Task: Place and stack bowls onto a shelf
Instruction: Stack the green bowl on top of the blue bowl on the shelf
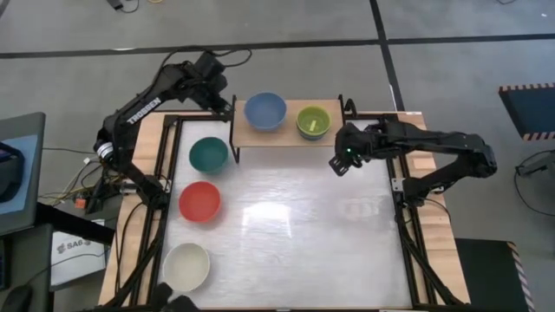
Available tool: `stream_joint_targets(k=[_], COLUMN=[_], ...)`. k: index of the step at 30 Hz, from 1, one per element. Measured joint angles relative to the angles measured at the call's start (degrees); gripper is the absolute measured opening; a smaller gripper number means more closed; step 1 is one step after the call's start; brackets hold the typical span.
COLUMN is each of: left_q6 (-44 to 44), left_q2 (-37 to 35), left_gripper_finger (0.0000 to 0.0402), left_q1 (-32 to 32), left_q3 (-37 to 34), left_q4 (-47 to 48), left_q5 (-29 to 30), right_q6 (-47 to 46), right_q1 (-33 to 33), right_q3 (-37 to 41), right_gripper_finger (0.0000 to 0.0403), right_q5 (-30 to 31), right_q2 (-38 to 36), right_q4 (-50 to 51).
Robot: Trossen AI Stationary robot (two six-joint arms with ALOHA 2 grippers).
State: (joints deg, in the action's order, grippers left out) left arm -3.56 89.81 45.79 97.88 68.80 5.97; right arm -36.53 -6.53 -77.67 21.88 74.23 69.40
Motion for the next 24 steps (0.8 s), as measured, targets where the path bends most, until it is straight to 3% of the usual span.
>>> stream_joint_targets(k=[8, 16, 20, 24], left_q6=[-2.9, -10.6, -12.7, -13.2], left_q2=[-7.2, -9.2, -9.2, -9.2], left_gripper_finger=[0.0137, 0.0137, 0.0137, 0.0137], left_q1=[7.9, 8.6, 8.8, 9.6], left_q3=[-18.1, -33.3, -38.6, -42.9], left_q4=[-8.1, -10.3, -12.9, -16.2], left_q5=[-2.7, 0.4, 3.1, 2.1], right_q6=[-1.8, -2.8, -4.6, -6.8], right_q1=[-1.8, -1.4, -0.3, 1.6], right_q3=[0.0, 0.0, 0.0, 0.0], right_gripper_finger=[0.0224, 0.0224, 0.0224, 0.0224], right_q5=[-1.3, -2.5, -2.6, -2.6], right_q2=[0.1, 0.0, 0.0, 0.0], right_q4=[-1.2, -1.3, -1.3, -1.2])
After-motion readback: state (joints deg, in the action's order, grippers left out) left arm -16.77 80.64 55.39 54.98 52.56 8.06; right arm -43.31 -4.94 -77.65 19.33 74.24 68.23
